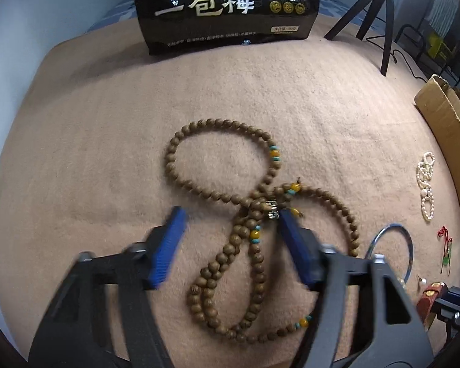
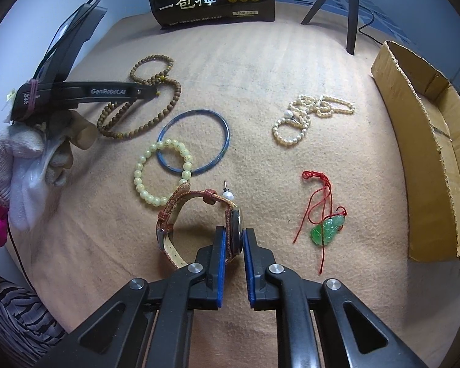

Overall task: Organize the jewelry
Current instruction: 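Lift the bead necklace and watch and carry both into the cardboard box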

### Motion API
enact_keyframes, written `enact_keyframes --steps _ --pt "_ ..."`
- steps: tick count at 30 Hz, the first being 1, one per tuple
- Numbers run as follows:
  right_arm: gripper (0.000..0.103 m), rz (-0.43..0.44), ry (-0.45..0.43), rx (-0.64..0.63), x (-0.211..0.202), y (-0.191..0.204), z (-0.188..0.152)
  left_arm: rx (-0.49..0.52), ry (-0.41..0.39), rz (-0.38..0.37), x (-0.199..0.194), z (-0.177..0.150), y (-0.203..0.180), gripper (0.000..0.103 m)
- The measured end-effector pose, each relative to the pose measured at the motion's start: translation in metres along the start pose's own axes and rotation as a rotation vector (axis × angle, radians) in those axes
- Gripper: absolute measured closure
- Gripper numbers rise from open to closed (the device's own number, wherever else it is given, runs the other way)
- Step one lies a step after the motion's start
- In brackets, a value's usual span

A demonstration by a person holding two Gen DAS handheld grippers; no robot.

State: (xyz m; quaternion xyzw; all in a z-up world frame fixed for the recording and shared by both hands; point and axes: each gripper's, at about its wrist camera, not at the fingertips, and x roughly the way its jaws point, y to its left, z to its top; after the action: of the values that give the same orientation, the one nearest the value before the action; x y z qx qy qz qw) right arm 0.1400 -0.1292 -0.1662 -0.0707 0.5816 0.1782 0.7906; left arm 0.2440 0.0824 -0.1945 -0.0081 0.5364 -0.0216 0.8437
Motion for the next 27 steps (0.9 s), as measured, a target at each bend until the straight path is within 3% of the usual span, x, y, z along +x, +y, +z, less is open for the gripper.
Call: enact_keyframes --steps 2,3,12,27 --pt "0.094 0.000 0.001 -0.001 0.001 0.000 0.000 -0.005 -0.005 -0.023 0.000 0.003 -0.002 0.084" --pt "0.094 0.000 0.001 -0.001 0.001 0.000 0.000 -0.011 -0.003 -0.031 0.001 0.004 -0.003 0.089" --pt "0.094 -0.011 -0.044 -0.005 -0.011 -0.002 0.000 -0.099 -0.023 -0.099 -0.018 0.006 0.013 0.095" --pt "0.094 -0.021 -0.173 0.041 -0.054 -0.025 0.011 -0.178 -0.181 -0.194 -0.108 0.011 0.020 0.095"
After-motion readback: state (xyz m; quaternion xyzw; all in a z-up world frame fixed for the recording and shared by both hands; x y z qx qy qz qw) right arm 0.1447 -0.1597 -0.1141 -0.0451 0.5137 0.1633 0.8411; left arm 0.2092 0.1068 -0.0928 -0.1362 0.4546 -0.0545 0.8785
